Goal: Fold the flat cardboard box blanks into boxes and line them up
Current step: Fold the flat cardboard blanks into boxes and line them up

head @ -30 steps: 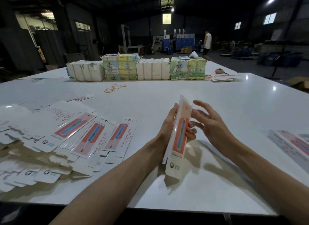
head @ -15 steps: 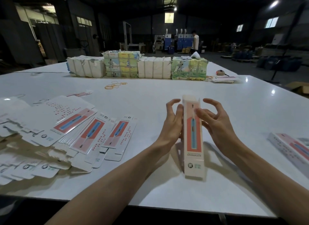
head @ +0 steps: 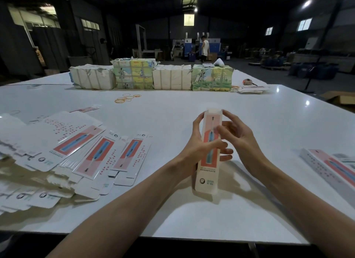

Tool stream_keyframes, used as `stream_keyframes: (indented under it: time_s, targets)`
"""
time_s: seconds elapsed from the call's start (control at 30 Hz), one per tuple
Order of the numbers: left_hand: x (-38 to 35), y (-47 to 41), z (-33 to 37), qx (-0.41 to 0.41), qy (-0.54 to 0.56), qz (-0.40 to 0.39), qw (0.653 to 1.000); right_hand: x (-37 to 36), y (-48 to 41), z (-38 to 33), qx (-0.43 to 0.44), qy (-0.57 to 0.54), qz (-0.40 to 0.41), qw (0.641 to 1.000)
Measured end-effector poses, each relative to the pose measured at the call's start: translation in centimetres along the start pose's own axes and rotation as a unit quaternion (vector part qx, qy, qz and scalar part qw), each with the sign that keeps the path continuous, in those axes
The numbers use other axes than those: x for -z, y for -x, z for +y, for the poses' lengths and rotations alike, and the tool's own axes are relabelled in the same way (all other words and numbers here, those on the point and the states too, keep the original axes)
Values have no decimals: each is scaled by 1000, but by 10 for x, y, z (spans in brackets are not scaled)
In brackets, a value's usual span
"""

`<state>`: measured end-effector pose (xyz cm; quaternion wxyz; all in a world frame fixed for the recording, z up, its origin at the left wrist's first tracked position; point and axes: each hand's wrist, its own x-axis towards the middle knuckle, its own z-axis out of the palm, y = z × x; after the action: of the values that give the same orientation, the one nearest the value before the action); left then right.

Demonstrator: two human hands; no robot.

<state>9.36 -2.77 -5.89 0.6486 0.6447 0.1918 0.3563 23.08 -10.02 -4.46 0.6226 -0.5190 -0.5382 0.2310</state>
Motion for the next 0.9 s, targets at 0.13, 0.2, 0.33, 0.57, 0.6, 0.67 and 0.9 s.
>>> stream_keyframes:
  time_s: [0.13,0.2,0.33,0.57,0.6,0.67,0.9]
  targets:
    - [4,1,-3,-3,-18,7,1000,-2,2,2,-9,19,-37,999]
    - [5,1,-6,4,-36,0,999,1,0,3,-19,22,-41,999]
    - [5,0,-10,42,-60,-13,997,6,-2,8,-40,25,-56,997]
    - [8,0,-4,75,-63,-45,994,13,-11,14,-96,-82,65,990]
    - [8,1,-4,73,-76,-53,993,13,-12,16,-104,-80,69,989]
    - [6,4,-4,71,-96,-61,991,14,-12,18,-105,-69,49,991]
    - [7,7,-5,85,-88,-78,989,18,-9,16,-47,-25,26,998]
